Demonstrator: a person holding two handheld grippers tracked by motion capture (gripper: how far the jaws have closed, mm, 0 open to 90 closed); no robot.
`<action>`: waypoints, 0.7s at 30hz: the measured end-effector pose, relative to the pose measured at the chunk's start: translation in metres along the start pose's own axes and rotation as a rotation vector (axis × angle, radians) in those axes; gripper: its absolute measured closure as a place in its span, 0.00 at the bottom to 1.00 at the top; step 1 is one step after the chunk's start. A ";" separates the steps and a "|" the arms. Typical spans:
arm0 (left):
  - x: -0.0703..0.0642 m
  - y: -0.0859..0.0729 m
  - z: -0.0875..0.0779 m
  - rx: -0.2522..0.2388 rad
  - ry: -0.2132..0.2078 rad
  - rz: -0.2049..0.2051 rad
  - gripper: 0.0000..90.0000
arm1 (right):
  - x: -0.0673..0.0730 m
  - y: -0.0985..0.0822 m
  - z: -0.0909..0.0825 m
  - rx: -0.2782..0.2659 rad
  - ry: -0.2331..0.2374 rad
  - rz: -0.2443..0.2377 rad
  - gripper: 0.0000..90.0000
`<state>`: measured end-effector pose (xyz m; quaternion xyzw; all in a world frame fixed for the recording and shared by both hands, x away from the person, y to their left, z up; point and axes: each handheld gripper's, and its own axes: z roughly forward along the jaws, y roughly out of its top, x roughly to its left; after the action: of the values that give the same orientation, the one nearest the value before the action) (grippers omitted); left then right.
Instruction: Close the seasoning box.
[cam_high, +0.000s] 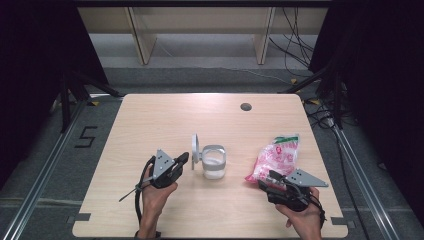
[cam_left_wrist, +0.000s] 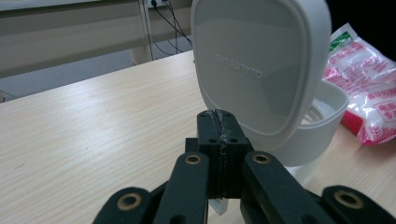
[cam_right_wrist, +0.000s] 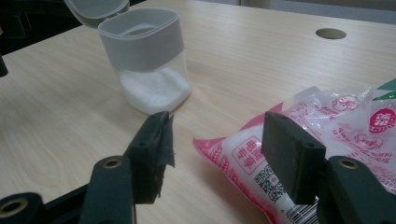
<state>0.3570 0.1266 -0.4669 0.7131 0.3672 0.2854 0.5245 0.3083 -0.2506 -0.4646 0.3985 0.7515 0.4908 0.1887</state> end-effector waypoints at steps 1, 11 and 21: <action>0.000 0.000 0.000 0.000 0.000 0.000 0.99 | -0.001 0.000 0.000 0.009 -0.006 -0.016 0.48; -0.001 0.006 0.008 0.001 -0.009 -0.008 0.99 | 0.002 -0.002 -0.003 -0.008 0.009 0.008 0.48; -0.003 0.010 0.009 0.007 -0.016 0.014 0.99 | 0.004 -0.004 -0.004 0.006 0.013 0.003 0.47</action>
<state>0.3647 0.1175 -0.4601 0.7198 0.3590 0.2820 0.5229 0.3015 -0.2505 -0.4665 0.3970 0.7534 0.4916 0.1818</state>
